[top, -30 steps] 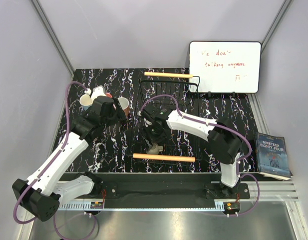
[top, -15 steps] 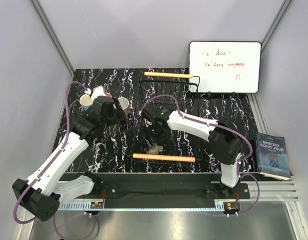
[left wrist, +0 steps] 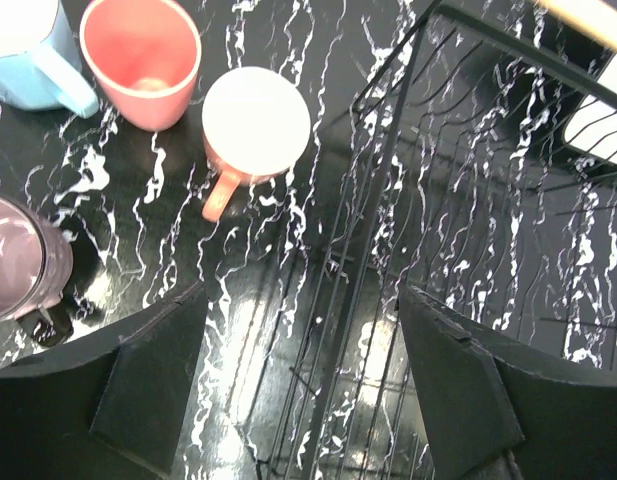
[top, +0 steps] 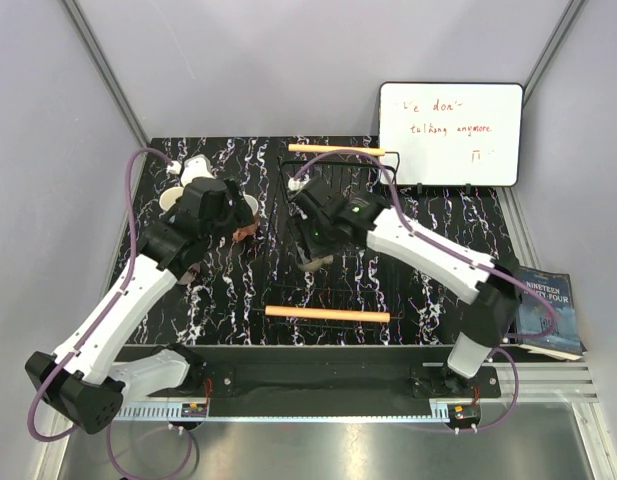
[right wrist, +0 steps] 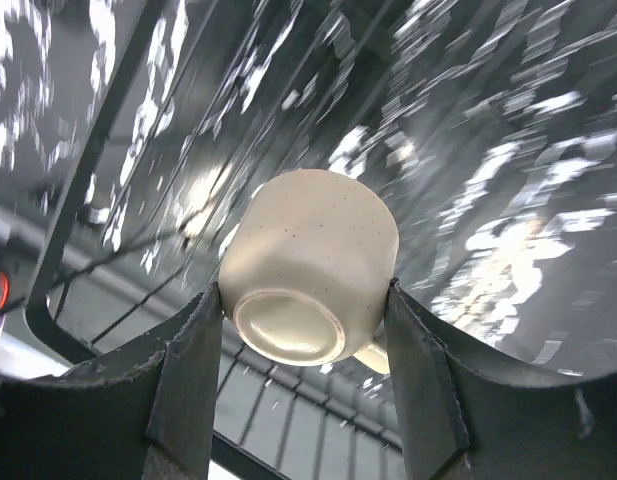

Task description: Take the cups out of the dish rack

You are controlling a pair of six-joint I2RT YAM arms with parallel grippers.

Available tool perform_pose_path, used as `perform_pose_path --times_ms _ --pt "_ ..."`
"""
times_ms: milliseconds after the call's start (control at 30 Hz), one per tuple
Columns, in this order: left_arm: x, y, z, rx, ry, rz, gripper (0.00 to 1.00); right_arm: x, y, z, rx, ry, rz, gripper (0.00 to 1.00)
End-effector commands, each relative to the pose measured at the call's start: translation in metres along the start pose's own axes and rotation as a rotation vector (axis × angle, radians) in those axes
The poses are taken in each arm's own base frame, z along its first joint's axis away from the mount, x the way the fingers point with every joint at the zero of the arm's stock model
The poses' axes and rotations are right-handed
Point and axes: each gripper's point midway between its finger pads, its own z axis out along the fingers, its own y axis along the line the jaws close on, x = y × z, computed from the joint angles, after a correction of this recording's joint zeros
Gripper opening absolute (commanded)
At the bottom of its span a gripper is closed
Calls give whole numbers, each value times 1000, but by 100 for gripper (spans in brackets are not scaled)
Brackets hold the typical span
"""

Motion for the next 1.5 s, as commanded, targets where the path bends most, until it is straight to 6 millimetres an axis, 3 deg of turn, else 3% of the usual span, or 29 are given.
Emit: perform_pose_path --times_ms 0,200,233,267,300,433,600,733,767,1000,1033,1100,1133,1367,1467 --pt "-36 -20 -8 53 -99 -15 82 -41 -30 -49 175 -231 24 0" --pt "-46 -31 -11 101 -124 -33 82 -63 -47 -58 158 -369 150 0" --pt "-47 -33 -13 112 -127 -38 82 -68 -48 -65 125 -397 192 0" --pt "-48 -35 -14 124 -133 -42 82 -69 -44 -59 58 -404 217 0" --pt "-45 -36 -14 139 -127 -42 82 -76 -59 -60 41 -429 282 0" --pt "-45 -49 -21 240 -148 -63 82 -91 -60 -74 -162 -520 365 0" --pt "-37 -63 -30 370 -146 -65 82 -104 -41 -96 -385 -619 353 0" --pt "-34 -77 -38 479 -156 -78 82 -112 -30 -131 -554 -712 345 0" --pt "-26 -79 -37 506 -136 -75 82 -115 -27 -140 -625 -755 323 0" --pt "-24 -96 -55 667 -168 -95 82 -106 -29 -175 -926 -825 387 0" --pt "-32 -101 -64 713 -202 -101 82 -105 -29 -175 -965 -818 398 0" --pt "-28 -108 -73 788 -201 -102 82 -100 -29 -177 -1085 -809 416 0" --pt "-34 -114 -81 834 -226 -116 82 -98 -25 -187 -1148 -843 366 0" --pt "-32 -143 -117 1092 -206 -99 81 -86 -28 -164 -1209 -774 431 0" --pt "-25 -154 -122 1176 -157 -103 80 -85 -27 -163 -1213 -770 426 0"
